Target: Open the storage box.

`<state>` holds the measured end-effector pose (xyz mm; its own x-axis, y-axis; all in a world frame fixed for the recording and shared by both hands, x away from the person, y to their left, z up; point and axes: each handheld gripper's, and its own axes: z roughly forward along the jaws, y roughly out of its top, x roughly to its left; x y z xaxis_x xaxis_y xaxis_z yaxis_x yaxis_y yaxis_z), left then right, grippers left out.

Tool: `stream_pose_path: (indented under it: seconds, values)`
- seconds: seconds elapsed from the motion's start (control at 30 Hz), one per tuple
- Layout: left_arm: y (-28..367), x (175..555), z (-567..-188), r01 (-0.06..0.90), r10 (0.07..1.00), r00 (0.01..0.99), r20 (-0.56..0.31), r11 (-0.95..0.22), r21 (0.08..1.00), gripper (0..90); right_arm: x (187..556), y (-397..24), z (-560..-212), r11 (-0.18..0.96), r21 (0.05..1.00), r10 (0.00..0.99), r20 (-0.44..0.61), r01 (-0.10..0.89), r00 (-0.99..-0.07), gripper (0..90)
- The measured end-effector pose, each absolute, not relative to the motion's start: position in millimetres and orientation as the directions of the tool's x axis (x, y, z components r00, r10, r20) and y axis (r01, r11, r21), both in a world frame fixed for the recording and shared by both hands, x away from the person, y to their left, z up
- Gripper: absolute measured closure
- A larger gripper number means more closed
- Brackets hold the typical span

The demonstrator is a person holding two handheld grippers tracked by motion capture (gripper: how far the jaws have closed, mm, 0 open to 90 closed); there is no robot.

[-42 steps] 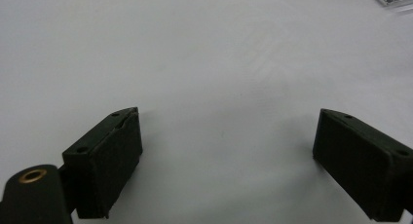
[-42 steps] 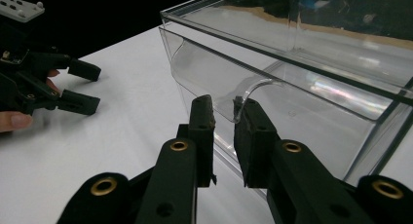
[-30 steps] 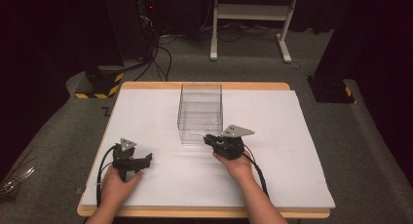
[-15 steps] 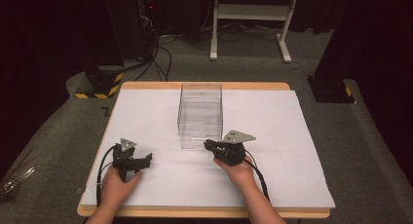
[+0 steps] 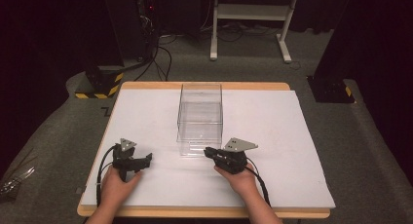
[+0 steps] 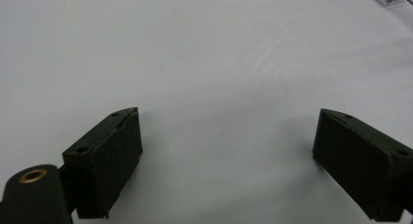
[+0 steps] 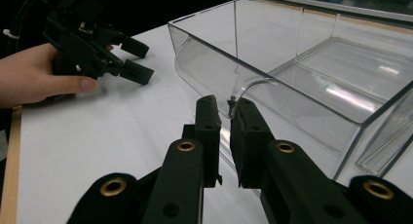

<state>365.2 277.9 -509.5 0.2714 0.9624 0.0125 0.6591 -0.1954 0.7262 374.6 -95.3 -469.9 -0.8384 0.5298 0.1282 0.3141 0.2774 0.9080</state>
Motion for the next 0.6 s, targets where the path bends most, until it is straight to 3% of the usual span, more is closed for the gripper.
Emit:
stream_pose_path:
  seconds: [0.6]
  values:
    - [278,365,-510,0.659,0.963,0.271,0.012,-0.194,0.726,11.1,348,-103,-474,0.305,0.903,0.496,0.122,0.304,-0.86,82.9]
